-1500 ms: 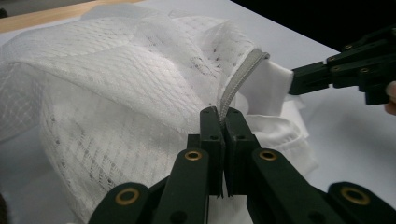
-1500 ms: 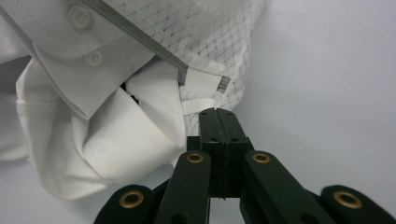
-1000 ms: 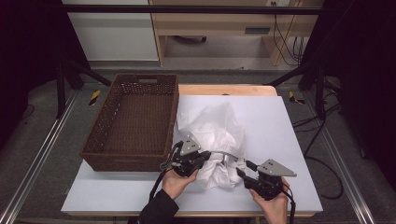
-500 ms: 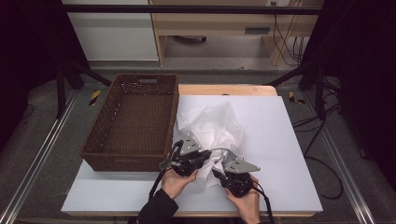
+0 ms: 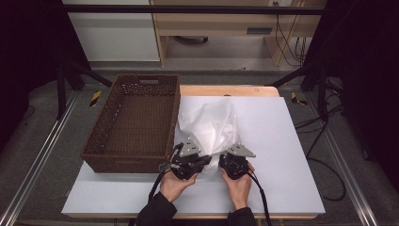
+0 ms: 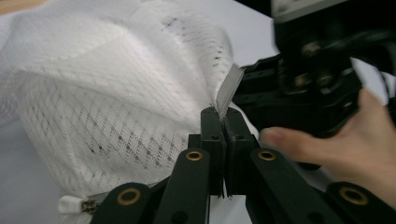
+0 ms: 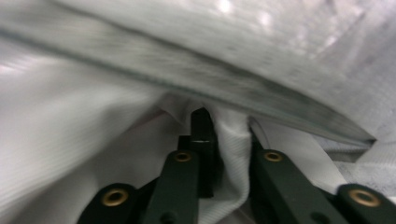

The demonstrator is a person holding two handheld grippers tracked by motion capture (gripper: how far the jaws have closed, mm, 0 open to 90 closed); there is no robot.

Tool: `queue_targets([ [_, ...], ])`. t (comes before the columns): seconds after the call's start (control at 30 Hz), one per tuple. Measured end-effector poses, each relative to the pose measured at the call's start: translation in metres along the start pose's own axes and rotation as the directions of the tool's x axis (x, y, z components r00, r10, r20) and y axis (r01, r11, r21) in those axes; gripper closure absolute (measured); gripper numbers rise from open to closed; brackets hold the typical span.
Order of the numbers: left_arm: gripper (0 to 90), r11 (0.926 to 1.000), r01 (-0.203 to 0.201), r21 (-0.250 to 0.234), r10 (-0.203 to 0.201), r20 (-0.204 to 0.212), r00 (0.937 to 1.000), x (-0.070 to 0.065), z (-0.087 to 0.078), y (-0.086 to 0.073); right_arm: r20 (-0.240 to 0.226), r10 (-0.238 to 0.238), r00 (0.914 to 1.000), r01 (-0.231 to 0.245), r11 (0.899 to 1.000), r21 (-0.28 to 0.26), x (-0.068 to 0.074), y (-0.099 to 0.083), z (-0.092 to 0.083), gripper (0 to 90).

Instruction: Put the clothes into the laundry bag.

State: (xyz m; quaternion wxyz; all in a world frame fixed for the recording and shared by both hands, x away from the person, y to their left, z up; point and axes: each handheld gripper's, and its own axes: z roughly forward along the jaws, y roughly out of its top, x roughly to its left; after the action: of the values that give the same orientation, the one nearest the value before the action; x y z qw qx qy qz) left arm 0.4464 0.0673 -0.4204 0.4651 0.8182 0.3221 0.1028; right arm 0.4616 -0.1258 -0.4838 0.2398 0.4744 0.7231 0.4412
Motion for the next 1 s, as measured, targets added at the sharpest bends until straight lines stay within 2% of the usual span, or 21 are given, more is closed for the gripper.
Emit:
queue_targets([
  [0.03,88.2,1.0,0.008,-0.002,-0.008,-0.004,1.0,0.001,0.002,-0.002,-0.007,-0.012,0.9999,0.012,1.0,-0.007,0.0,0.001,-0.004,74.8],
  [0.07,88.2,0.9999,0.011,-0.009,-0.011,-0.009,0.9999,0.002,0.003,-0.003,-0.046,-0.007,0.9989,0.005,0.999,-0.049,-0.002,0.001,-0.016,68.0],
  [0.1,88.2,0.9999,0.012,-0.009,-0.012,-0.013,0.9998,0.003,0.003,-0.003,-0.046,-0.007,0.9989,0.005,0.999,-0.049,-0.002,0.001,-0.016,68.0],
  [0.13,88.2,0.9999,0.011,-0.012,-0.011,-0.023,0.9997,0.004,0.004,-0.003,-0.101,-0.004,0.9949,-0.003,0.997,-0.072,-0.006,0.002,-0.031,59.4],
  [0.17,88.2,0.9999,0.011,-0.012,-0.011,-0.023,0.9997,0.004,0.004,-0.003,-0.101,-0.004,0.9949,-0.003,0.997,-0.072,-0.006,0.002,-0.031,59.4],
  [0.2,88.2,0.9998,0.01,-0.019,-0.011,-0.031,0.9995,0.004,0.004,-0.003,-0.124,-0.046,0.9912,0.036,0.996,-0.081,-0.006,0.001,-0.046,49.6],
  [0.23,88.2,0.9998,0.01,-0.019,-0.011,-0.031,0.9995,0.004,0.004,-0.003,-0.124,-0.046,0.9912,0.036,0.996,-0.081,-0.006,0.001,-0.046,49.6],
  [0.33,88.2,0.9996,0.015,-0.024,-0.016,-0.038,0.9992,0.004,0.006,-0.001,-0.193,-0.061,0.9793,0.041,0.993,-0.109,-0.003,-0.008,-0.068,31.6],
  [0.4,88.2,0.9995,0.017,-0.026,-0.018,-0.038,0.9991,0.003,0.007,-0.001,-0.198,-0.066,0.978,0.046,0.993,-0.105,-0.001,-0.011,-0.069,27.3],
  [0.43,88.2,0.9995,0.016,-0.028,-0.017,-0.039,0.9991,0.003,0.007,0.0,-0.199,-0.082,0.9765,0.071,0.995,-0.064,0.005,-0.014,-0.062,20.4],
  [0.5,88.2,0.9994,0.016,-0.032,-0.017,-0.042,0.999,0.003,0.006,0.0,-0.19,-0.094,0.9773,0.086,0.995,-0.049,0.009,-0.015,-0.057,19.8],
  [0.53,88.2,0.9991,0.016,-0.039,-0.018,-0.043,0.9989,0.002,0.005,0.001,-0.169,-0.107,0.9798,0.106,0.994,-0.015,0.015,-0.017,-0.043,21.8],
  [0.57,88.2,0.9991,0.016,-0.039,-0.018,-0.043,0.9989,0.002,0.005,0.001,-0.169,-0.107,0.9798,0.106,0.994,-0.015,0.015,-0.017,-0.043,21.8],
  [0.6,88.2,0.999,0.017,-0.041,-0.018,-0.042,0.999,0.002,0.004,0.001,-0.145,-0.119,0.9822,0.119,0.993,-0.007,0.019,-0.018,-0.03,36.1],
  [0.63,88.2,0.9989,0.017,-0.043,-0.018,-0.041,0.999,0.002,0.003,0.001,-0.145,-0.119,0.9822,0.119,0.993,-0.007,0.019,-0.018,-0.03,36.1],
  [0.67,88.3,0.9987,0.014,-0.049,-0.016,-0.038,0.9991,0.002,0.001,0.002,-0.155,-0.11,0.9818,0.111,0.994,-0.005,0.022,-0.016,-0.024,62.8],
  [0.7,88.3,0.9987,0.014,-0.049,-0.016,-0.038,0.9991,0.002,0.001,0.002,-0.155,-0.11,0.9818,0.111,0.994,-0.005,0.022,-0.016,-0.024,62.8],
  [0.73,88.3,0.9986,0.016,-0.051,-0.017,-0.034,0.9993,0.002,0.0,0.003,-0.159,-0.101,0.9822,0.101,0.995,-0.007,0.023,-0.011,-0.025,83.8],
  [0.9,88.5,0.9963,0.005,-0.086,-0.005,-0.001,1.0,-0.006,-0.016,0.01,-0.178,-0.08,0.9807,0.069,0.995,-0.066,0.027,0.002,-0.032,85.8],
  [0.97,88.5,0.9954,0.003,-0.096,-0.002,0.014,0.9999,-0.01,-0.022,0.015,-0.172,-0.045,0.9842,0.027,0.994,-0.105,0.027,0.01,-0.032,85.8],
  [1.0,88.5,0.9954,0.006,-0.096,-0.003,0.027,0.9996,-0.011,-0.026,0.018,-0.141,-0.009,0.9899,-0.011,0.99,-0.139,0.025,0.017,-0.028,85.8],
])
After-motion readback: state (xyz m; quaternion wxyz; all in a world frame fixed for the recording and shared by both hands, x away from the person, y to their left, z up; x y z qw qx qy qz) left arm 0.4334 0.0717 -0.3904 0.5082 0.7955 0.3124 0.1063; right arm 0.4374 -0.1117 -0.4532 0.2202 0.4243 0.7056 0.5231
